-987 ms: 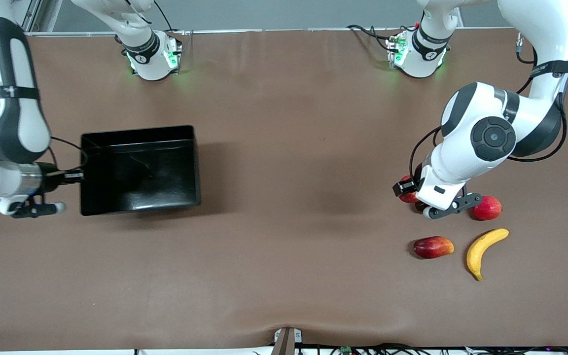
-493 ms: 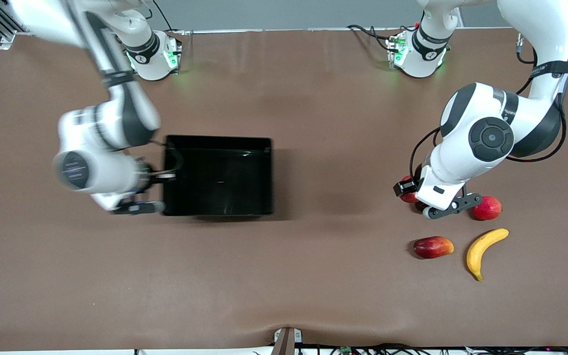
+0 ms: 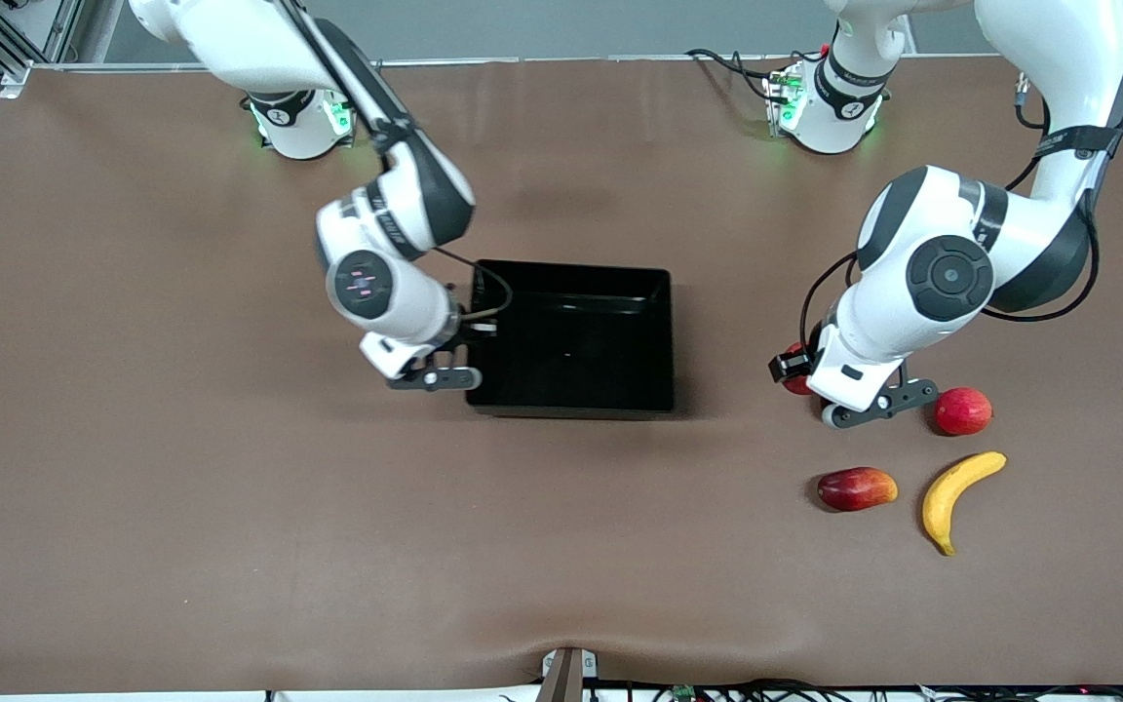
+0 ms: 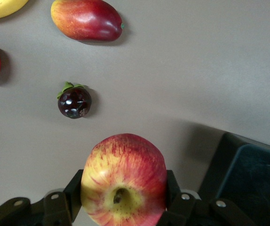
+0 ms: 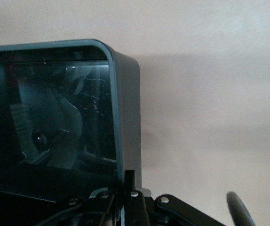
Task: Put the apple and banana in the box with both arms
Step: 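Carry the apple over the black box while the right gripper withdraws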
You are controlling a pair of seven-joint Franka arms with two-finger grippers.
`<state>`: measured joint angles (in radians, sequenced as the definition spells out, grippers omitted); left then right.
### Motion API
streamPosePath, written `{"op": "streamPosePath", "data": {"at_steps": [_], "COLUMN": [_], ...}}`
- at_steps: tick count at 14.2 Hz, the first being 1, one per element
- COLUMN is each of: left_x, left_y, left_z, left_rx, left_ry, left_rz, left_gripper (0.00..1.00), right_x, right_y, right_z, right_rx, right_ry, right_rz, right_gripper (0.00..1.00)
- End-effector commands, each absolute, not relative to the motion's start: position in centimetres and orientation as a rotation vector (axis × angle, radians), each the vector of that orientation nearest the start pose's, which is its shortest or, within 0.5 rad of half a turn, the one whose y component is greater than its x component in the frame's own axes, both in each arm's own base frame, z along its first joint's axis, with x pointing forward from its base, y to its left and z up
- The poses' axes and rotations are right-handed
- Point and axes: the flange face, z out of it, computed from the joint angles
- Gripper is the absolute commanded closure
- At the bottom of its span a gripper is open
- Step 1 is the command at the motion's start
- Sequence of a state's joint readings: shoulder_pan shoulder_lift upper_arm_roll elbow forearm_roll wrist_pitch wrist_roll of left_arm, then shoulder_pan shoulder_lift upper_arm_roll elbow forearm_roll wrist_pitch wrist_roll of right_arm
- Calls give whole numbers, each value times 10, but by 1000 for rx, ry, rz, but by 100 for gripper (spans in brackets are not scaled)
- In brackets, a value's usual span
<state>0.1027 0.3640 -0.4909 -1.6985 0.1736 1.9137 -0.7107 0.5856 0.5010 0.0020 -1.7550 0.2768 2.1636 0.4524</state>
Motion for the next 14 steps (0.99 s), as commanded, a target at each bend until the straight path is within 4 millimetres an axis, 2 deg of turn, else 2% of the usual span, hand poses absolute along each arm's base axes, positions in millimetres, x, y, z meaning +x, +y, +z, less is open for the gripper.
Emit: {"op": "streamPosePath", "data": {"at_steps": [1,3,4,5,7,10,12,14], "left_x": [597,590,585,581,568,545,530,518], "left_y": [-204,-214,-220,-225,-239,-271,-289,-301], "left_z": [395,393,391,390,390,380,368,353], "left_rx": [-3023,-3019,-3014,-3007,-3000,-3001,-3014,-3027], "left_ry": [-400,-402,-415,-441,-463,-517,-565,-599], "left_rz": [123,129,136,139,133,133,118,106], "left_gripper": [100,100,100,100,100,100,100,100], "right_x": [540,540,544,545,561,592,625,637], "right_y": [374,375,371,371,359,331,290,256], "right_z": [276,268,267,268,292,362,408,440], "right_rx": [-2947,-2930,-2927,-2931,-2919,-2914,-2920,-2919], "right_ry": [103,126,147,133,150,161,208,255], "right_rz": [298,320,322,323,308,359,303,367], "right_gripper": [100,96,25,0,0,0,0,0]}}
